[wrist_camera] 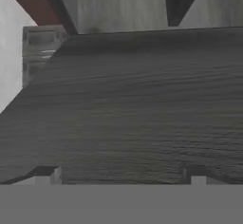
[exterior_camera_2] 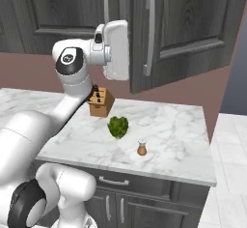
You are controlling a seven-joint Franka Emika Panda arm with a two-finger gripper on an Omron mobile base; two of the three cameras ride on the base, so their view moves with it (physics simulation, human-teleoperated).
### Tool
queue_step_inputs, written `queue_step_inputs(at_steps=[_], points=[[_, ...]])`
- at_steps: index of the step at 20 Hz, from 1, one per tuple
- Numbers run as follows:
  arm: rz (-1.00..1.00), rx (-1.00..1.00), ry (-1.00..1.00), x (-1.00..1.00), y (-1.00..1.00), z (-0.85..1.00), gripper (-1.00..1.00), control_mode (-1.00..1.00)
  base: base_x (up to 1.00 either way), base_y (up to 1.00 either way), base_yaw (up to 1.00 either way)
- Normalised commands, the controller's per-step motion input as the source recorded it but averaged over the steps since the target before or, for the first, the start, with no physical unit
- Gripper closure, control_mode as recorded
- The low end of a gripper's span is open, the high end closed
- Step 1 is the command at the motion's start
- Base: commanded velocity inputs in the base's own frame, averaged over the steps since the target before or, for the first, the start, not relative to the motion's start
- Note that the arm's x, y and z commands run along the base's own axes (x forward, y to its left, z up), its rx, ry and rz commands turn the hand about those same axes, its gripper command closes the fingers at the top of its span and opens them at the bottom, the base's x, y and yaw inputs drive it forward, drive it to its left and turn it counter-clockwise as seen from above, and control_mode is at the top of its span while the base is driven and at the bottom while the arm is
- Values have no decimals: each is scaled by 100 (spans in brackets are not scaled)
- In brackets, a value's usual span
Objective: Pick the pan from the cabinet and place it on the stove. Then turn on the stove burner for the pan.
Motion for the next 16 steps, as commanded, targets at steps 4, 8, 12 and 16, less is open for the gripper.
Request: queue_step_inputs(at_steps=[4, 8, 12, 16], points=[[-19, 0, -3, -56, -86, 0, -100, -100, 0, 0, 0], [-13, 1, 0, -33, -99, 0, -100, -100, 0, 0, 0], [-7, 3, 0, -17, -100, 0, -100, -100, 0, 0, 0], [-2, 7, 0, -6, -100, 0, -100, -100, 0, 0, 0]])
